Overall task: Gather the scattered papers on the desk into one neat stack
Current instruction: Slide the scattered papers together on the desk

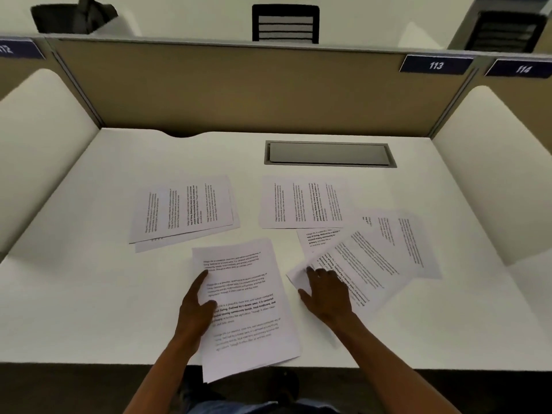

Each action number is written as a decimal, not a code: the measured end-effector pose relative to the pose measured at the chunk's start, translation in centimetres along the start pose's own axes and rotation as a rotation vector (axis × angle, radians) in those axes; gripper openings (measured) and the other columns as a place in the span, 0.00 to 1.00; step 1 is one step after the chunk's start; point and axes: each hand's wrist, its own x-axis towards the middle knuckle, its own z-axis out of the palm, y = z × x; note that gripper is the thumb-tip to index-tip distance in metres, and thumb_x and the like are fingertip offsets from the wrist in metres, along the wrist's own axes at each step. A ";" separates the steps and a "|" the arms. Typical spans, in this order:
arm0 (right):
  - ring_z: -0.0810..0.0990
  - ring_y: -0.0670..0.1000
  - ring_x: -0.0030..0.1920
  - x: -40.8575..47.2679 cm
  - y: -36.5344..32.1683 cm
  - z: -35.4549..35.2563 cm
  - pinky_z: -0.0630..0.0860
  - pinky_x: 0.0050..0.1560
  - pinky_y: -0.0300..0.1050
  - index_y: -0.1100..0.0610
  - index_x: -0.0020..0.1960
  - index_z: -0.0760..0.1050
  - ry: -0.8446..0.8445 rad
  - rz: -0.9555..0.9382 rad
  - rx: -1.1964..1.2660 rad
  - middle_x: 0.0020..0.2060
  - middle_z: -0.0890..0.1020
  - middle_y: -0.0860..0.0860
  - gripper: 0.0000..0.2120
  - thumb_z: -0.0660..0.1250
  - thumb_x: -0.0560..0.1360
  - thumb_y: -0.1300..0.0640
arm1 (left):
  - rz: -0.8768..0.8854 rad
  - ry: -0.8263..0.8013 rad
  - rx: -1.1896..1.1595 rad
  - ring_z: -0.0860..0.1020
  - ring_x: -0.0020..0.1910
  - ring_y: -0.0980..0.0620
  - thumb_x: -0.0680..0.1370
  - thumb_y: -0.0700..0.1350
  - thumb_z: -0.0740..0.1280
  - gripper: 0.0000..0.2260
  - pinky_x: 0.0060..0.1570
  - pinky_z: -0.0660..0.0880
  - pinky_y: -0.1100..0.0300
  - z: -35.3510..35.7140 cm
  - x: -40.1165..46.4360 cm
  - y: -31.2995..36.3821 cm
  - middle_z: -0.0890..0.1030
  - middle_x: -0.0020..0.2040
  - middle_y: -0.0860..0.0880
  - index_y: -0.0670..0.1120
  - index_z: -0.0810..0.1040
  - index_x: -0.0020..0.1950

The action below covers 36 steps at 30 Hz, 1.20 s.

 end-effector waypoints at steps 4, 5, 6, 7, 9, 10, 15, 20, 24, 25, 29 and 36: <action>0.66 0.64 0.73 0.4 -0.3 1.0 0.69 0.66 0.63 0.57 0.73 0.66 0.132 -0.108 0.014 0.73 0.68 0.61 0.34 0.65 0.73 0.40 | 0.004 0.054 0.019 0.75 0.63 0.45 0.77 0.29 0.62 0.31 0.61 0.77 0.47 0.2 -0.4 0.0 0.72 0.71 0.46 0.56 0.67 0.74; 0.59 0.63 0.77 0.7 -0.6 0.8 0.65 0.69 0.65 0.53 0.78 0.58 0.078 -0.138 0.049 0.78 0.58 0.60 0.37 0.64 0.73 0.40 | 0.000 0.076 0.022 0.75 0.63 0.45 0.77 0.30 0.62 0.31 0.61 0.77 0.46 0.1 -0.5 -0.1 0.72 0.71 0.46 0.56 0.67 0.74; 0.51 0.61 0.78 1.2 -0.7 0.6 0.61 0.70 0.66 0.46 0.80 0.47 -0.003 -0.166 0.074 0.80 0.48 0.57 0.40 0.62 0.74 0.41 | -0.008 0.091 0.026 0.75 0.63 0.45 0.77 0.30 0.62 0.30 0.61 0.77 0.46 -0.1 -0.6 -0.2 0.72 0.71 0.45 0.55 0.67 0.74; 0.47 0.61 0.79 1.7 -0.8 0.2 0.60 0.71 0.66 0.40 0.78 0.39 -0.096 -0.179 0.065 0.80 0.41 0.55 0.41 0.61 0.75 0.41 | -0.015 0.098 0.035 0.74 0.62 0.46 0.77 0.30 0.62 0.30 0.60 0.76 0.48 -0.2 -0.7 -0.3 0.72 0.71 0.45 0.55 0.67 0.74; 0.45 0.61 0.78 2.5 -0.9 -0.7 0.58 0.71 0.67 0.36 0.77 0.39 -0.211 -0.193 -0.017 0.79 0.38 0.54 0.38 0.60 0.76 0.41 | -0.022 0.104 0.057 0.74 0.61 0.48 0.77 0.30 0.62 0.30 0.59 0.76 0.51 -0.4 -0.9 -0.6 0.71 0.72 0.45 0.54 0.67 0.74; 0.44 0.61 0.79 2.7 -1.0 -0.9 0.57 0.72 0.67 0.36 0.77 0.44 -0.251 -0.195 -0.043 0.79 0.40 0.55 0.36 0.60 0.76 0.41 | -0.021 0.109 0.065 0.73 0.60 0.48 0.77 0.30 0.62 0.30 0.58 0.76 0.52 -0.5 -1.0 -0.7 0.71 0.72 0.45 0.54 0.67 0.74; 0.56 0.59 0.76 1.4 -1.0 0.4 0.65 0.67 0.61 0.48 0.70 0.65 -0.108 -0.197 0.005 0.76 0.58 0.57 0.23 0.61 0.77 0.45 | -0.047 0.149 0.042 0.75 0.60 0.46 0.77 0.30 0.62 0.30 0.57 0.77 0.50 -0.6 -1.7 -1.1 0.71 0.72 0.45 0.54 0.68 0.74; 0.65 0.62 0.73 -0.9 -0.5 3.0 0.68 0.65 0.65 0.52 0.64 0.72 0.054 -0.223 0.113 0.73 0.67 0.59 0.21 0.63 0.74 0.46 | -0.041 0.156 0.027 0.75 0.60 0.46 0.77 0.29 0.62 0.30 0.57 0.77 0.50 -0.6 -2.1 -1.5 0.71 0.71 0.45 0.54 0.68 0.74; 0.61 0.54 0.76 -2.7 1.1 3.0 0.62 0.74 0.58 0.46 0.72 0.66 0.175 -0.142 0.346 0.76 0.64 0.52 0.28 0.63 0.75 0.39 | -0.032 0.148 0.043 0.75 0.59 0.46 0.77 0.30 0.62 0.30 0.55 0.78 0.51 -0.2 -1.7 -1.4 0.71 0.71 0.45 0.55 0.67 0.74; 0.61 0.53 0.76 -2.6 1.9 2.3 0.62 0.73 0.56 0.46 0.73 0.66 0.249 -0.042 0.427 0.76 0.64 0.52 0.29 0.65 0.74 0.39 | -0.026 0.139 0.050 0.75 0.59 0.46 0.77 0.30 0.62 0.30 0.54 0.78 0.51 -0.1 -1.5 -1.4 0.71 0.71 0.45 0.55 0.67 0.74; 0.57 0.57 0.77 0.1 7.9 -1.2 0.60 0.75 0.57 0.53 0.76 0.62 0.342 0.340 0.554 0.76 0.63 0.58 0.33 0.68 0.75 0.45 | 0.014 0.115 0.105 0.74 0.59 0.47 0.77 0.30 0.63 0.30 0.57 0.77 0.49 0.6 -0.6 -1.3 0.71 0.71 0.44 0.55 0.67 0.75; 0.43 0.58 0.79 5.6 17.1 -6.4 0.51 0.77 0.61 0.57 0.80 0.39 -0.092 0.463 0.297 0.79 0.46 0.60 0.54 0.72 0.70 0.38 | 0.008 0.101 0.219 0.75 0.60 0.41 0.78 0.31 0.63 0.29 0.60 0.76 0.43 0.8 0.7 -1.5 0.71 0.71 0.41 0.55 0.66 0.75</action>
